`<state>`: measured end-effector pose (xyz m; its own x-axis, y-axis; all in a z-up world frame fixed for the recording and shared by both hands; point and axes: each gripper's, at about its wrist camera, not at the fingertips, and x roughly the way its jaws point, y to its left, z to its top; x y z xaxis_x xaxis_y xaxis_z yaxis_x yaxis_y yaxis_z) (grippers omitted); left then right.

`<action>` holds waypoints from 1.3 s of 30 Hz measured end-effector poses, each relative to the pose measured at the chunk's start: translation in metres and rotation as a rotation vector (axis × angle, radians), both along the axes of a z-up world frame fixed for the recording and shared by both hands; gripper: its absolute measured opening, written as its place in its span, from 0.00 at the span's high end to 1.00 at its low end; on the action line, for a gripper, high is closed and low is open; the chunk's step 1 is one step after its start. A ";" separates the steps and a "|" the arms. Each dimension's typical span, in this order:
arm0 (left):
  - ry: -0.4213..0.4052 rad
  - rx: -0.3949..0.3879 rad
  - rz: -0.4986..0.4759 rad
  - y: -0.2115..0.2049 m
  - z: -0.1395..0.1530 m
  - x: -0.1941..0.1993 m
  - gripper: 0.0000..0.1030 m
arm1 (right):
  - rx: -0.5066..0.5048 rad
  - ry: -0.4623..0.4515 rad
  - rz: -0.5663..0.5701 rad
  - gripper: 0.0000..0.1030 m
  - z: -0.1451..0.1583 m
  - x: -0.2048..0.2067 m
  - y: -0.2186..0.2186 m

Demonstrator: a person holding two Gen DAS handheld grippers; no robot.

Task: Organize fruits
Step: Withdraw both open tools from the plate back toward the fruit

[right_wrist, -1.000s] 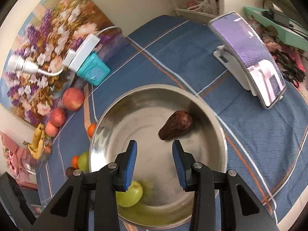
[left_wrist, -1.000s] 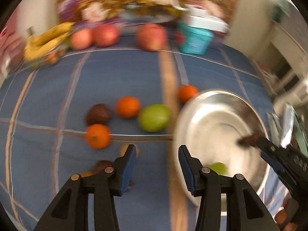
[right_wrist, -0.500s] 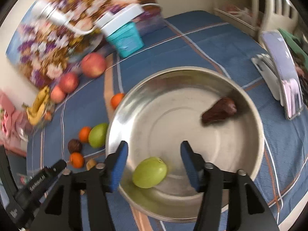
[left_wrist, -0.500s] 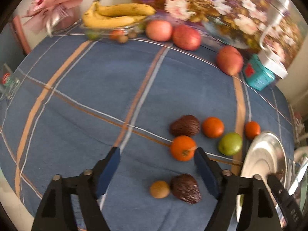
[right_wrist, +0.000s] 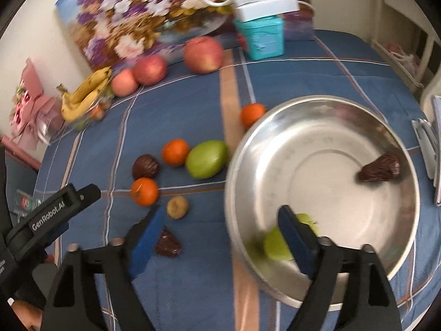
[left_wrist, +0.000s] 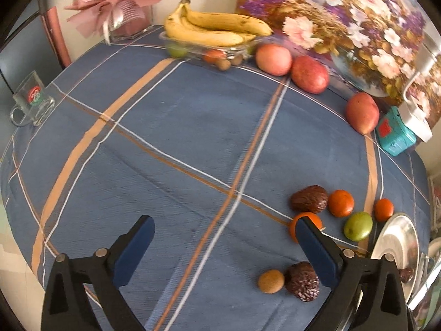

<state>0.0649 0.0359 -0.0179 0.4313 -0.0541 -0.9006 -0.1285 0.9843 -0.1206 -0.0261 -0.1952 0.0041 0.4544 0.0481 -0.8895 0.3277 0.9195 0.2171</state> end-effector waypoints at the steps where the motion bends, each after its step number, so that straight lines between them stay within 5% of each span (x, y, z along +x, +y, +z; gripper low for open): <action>1: -0.004 0.003 0.002 0.002 0.001 -0.001 0.00 | -0.003 -0.003 0.012 0.14 0.000 0.001 0.004; 7: -0.028 0.032 -0.006 0.011 0.003 -0.007 0.00 | -0.003 -0.024 0.047 0.05 0.000 0.004 0.018; 28: 0.070 -0.008 0.036 0.030 -0.025 -0.011 0.00 | 0.053 0.036 0.166 0.06 -0.030 0.024 0.063; 30: 0.079 -0.022 0.033 0.029 -0.028 -0.011 0.00 | 0.058 0.039 0.165 0.10 -0.032 0.024 0.063; 32: 0.086 -0.028 0.033 0.029 -0.029 -0.010 0.00 | 0.072 0.045 0.172 0.27 -0.036 0.024 0.065; 39: 0.098 -0.062 0.031 0.026 -0.030 -0.008 0.00 | 0.132 0.078 0.182 0.50 -0.049 0.025 0.067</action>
